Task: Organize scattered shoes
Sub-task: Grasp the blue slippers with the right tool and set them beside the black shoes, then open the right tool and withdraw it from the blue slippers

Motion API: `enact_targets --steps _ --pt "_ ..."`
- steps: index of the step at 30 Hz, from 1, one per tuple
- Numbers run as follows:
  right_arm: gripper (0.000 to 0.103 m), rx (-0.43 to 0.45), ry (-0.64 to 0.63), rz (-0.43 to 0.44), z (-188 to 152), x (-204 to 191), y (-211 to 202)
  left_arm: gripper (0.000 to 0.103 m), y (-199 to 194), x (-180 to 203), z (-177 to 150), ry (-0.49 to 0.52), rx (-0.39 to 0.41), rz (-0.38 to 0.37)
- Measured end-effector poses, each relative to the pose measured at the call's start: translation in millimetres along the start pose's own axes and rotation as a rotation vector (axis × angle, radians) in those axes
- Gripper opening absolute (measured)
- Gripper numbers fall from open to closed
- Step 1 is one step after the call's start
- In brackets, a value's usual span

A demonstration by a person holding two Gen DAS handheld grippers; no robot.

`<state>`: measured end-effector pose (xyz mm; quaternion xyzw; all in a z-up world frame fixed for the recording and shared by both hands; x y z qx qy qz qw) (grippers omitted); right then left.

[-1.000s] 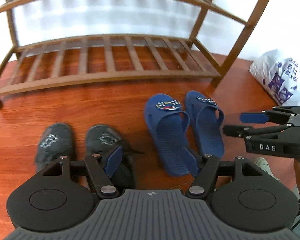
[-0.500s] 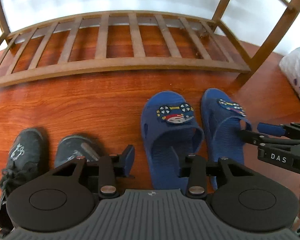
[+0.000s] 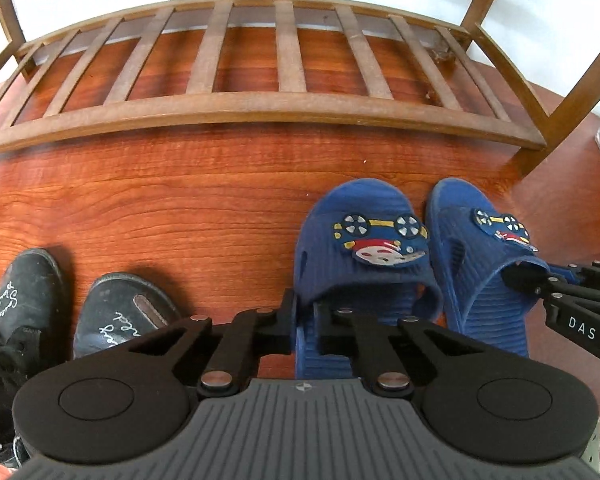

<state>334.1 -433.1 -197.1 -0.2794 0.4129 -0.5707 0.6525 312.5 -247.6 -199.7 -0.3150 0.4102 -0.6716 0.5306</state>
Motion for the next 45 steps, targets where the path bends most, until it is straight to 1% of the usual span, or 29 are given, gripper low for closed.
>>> enact_targets --steps 5,12,15,16,18,20,22,24,26,27,28,30,37,39,41,45 --pt "0.015 -0.022 0.011 0.031 -4.8 -3.9 -3.8 0.008 -7.4 3.6 -12.6 0.012 -0.007 0.009" --pt "0.015 -0.038 0.047 0.052 -21.2 -22.5 -12.8 0.009 -20.0 11.5 -29.3 0.043 -0.02 0.008" --pt "0.016 -0.029 0.066 0.054 -25.3 -30.1 -19.9 0.009 -23.9 11.7 -36.2 0.057 -0.027 0.015" --pt "0.016 -0.022 0.063 0.053 -26.8 -32.7 -21.5 0.012 -24.5 11.3 -38.2 0.059 -0.029 0.016" --pt "0.019 -0.024 0.063 0.054 -29.3 -34.9 -23.6 0.013 -26.3 9.7 -39.2 0.054 -0.03 0.011" --pt "0.021 -0.022 0.06 0.052 -30.9 -35.6 -27.3 0.024 -32.2 8.5 -38.3 0.036 -0.018 -0.012" --pt "0.027 -0.011 0.05 0.045 -31.2 -35.7 -33.7 0.043 -40.8 10.2 -37.9 0.025 0.002 -0.035" --pt "0.04 0.008 0.04 0.039 -29.6 -36.4 -42.1 0.049 -51.0 13.0 -37.7 0.032 0.019 -0.047" --pt "0.041 0.024 0.029 0.038 -27.7 -38.6 -53.1 0.059 -61.5 15.8 -38.9 0.05 0.031 -0.036" --pt "0.043 0.03 0.026 0.039 -26.9 -39.4 -57.6 0.065 -67.1 16.6 -39.7 0.058 0.038 -0.028" --pt "0.044 0.035 0.023 0.04 -26.4 -40.0 -62.0 0.068 -71.8 16.8 -40.4 0.062 0.044 -0.024" --pt "0.048 0.047 0.018 0.043 -26.5 -42.8 -75.2 0.069 -80.4 16.7 -42.1 0.063 0.057 -0.025" --pt "0.058 0.069 0.012 0.067 -35.0 -58.2 -117.8 0.076 -126.8 2.7 -54.3 0.042 0.114 -0.023" --pt "0.062 0.071 0.009 0.074 -38.6 -62.4 -127.5 0.077 -140.1 -3.4 -59.7 0.037 0.124 -0.018" --pt "0.065 0.072 0.001 0.082 -45.2 -69.2 -140.5 0.079 -150.6 -8.3 -64.8 0.035 0.128 -0.011" --pt "0.066 0.067 -0.011 0.089 -56.9 -82.0 -154.8 0.081 -166.5 -19.0 -72.9 0.031 0.133 -0.005"
Point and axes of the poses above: each gripper's, at about its wrist camera, not at the fingertips, and y roughly the way its jaws point, x to its right, z to its top, the point moved 9 cm from there along y, roughly the way its jaws point, and after that the axes turned 15 degrees about y, right-handed, at the moved point
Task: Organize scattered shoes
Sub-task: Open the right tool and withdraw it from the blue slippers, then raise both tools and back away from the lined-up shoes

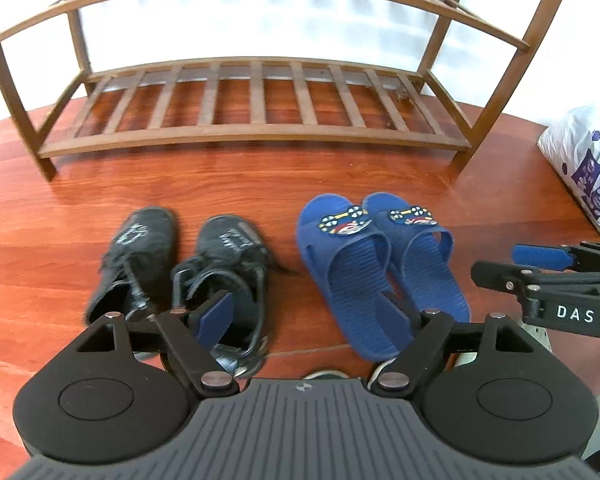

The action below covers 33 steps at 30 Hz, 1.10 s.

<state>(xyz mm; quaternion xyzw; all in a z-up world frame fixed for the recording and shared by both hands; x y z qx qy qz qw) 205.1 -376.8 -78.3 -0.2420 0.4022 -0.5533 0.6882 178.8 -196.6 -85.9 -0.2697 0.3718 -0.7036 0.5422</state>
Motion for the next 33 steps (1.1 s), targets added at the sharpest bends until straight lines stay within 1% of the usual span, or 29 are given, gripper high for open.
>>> enact_targets --steps 7,15,22,29,33 --pt "0.071 0.003 0.013 0.005 -19.7 -23.4 -25.1 0.084 -30.4 -19.8 -21.4 -0.004 0.007 0.02" --pt "0.082 0.023 0.01 -0.017 -47.7 -49.7 -55.2 0.087 -64.4 -39.8 -53.7 0.004 0.007 0.037" --pt "0.084 0.04 0.038 -0.039 -76.7 -64.2 -82.7 0.091 -93.8 -54.7 -79.3 0.022 0.021 0.053" --pt "0.086 0.063 0.074 -0.058 -107.5 -77.9 -104.1 0.092 -113.6 -69.0 -110.0 0.04 0.01 0.074" --pt "0.086 0.074 0.079 -0.07 -120.7 -85.0 -112.0 0.092 -122.1 -75.8 -121.1 0.052 0.007 0.085"
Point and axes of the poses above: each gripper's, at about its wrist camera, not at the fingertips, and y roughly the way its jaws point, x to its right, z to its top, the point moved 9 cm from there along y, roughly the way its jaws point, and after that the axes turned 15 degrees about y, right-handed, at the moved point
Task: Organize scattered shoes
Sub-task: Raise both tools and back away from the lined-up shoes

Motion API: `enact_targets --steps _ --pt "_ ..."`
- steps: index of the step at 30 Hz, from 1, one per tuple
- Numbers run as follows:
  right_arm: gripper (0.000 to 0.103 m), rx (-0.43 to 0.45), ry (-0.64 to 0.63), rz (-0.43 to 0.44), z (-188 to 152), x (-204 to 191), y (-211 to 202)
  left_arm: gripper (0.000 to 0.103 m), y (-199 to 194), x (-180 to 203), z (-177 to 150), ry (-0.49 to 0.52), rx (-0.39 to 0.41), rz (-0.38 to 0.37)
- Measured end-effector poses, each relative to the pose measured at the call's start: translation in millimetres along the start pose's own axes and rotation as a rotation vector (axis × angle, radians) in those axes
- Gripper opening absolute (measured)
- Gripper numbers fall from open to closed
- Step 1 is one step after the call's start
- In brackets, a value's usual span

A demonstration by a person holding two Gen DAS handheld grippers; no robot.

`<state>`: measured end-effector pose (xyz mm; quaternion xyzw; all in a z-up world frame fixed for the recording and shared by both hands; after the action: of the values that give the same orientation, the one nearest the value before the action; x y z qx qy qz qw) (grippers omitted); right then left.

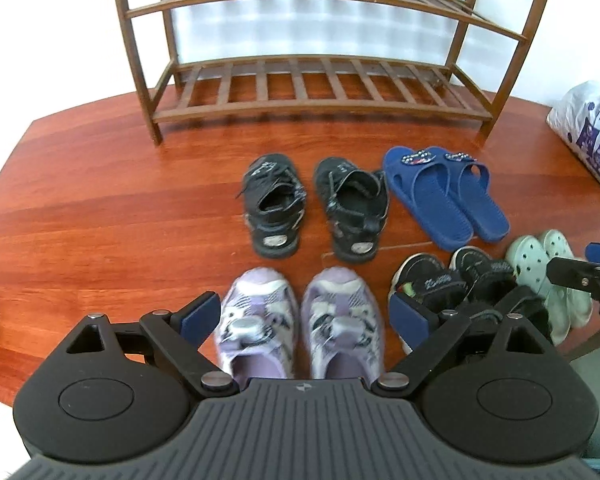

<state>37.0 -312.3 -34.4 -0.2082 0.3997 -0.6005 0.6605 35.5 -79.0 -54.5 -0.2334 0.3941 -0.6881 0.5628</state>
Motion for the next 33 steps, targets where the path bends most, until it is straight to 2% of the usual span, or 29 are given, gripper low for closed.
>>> enact_targets --steps 12,33 --pt "0.087 0.031 0.02 -0.05 -32.4 -4.3 -16.9 0.093 -24.0 -21.2 -39.8 -0.015 -0.015 0.004" --pt "0.088 0.013 -0.008 -0.075 -54.8 -15.0 -14.8 0.094 -26.8 -22.5 -60.7 -0.016 -0.041 -0.01"
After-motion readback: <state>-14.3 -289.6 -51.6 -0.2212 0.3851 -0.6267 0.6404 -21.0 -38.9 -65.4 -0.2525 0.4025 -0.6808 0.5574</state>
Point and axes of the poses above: each gripper's, at about its wrist camera, not at the fingertips, and y roughly the way its jaws point, x to its right, z to its top, the point moved 9 cm from there along y, roughly the way its jaws point, and after that the axes turned 15 degrees about y, right-handed, at the moved point
